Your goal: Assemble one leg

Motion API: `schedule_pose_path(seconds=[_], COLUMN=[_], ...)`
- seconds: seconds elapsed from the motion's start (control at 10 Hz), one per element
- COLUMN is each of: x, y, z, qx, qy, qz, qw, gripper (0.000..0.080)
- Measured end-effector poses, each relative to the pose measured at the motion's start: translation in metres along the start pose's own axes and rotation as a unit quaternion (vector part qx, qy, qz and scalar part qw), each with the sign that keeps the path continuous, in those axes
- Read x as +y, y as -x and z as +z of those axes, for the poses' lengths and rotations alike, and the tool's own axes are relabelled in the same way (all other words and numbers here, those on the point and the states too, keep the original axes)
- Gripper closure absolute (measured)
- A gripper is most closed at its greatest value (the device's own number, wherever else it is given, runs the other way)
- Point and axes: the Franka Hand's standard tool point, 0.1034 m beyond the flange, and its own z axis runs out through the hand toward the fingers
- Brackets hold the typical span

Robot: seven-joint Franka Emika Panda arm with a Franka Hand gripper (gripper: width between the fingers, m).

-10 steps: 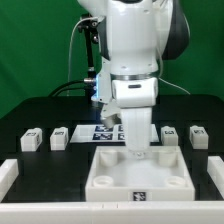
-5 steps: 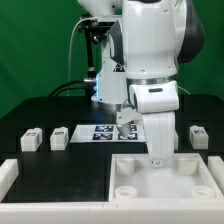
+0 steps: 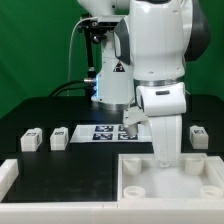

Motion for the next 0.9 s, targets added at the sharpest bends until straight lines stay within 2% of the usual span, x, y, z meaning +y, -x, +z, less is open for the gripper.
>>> schedule_pose_path(seconds=[0.4, 0.5, 0.6, 0.7, 0.8, 0.9], x=[-0.001, -0.0009, -0.0009, -0.0009, -0.0009, -0.0008], y=[-0.001, -0.0006, -0.0004, -0.0002, 0.0001, 0.0003], z=[-0.0006, -0.0007, -0.0006, -0.0006, -0.0007, -0.0007], qx=[-0.002, -0.002, -0.002, -0.002, -0.002, -0.002], qy=[-0.011, -0.011, -0.011, -0.011, -0.011, -0.011], qz=[-0.001, -0.001, 0.0, 0.0, 0.0, 0.0], qw=[1.0, 1.0, 1.0, 1.0, 1.0, 1.0], gripper=[0.0741, 0.0657, 0.0521, 0.0521, 0.0337, 0.0218])
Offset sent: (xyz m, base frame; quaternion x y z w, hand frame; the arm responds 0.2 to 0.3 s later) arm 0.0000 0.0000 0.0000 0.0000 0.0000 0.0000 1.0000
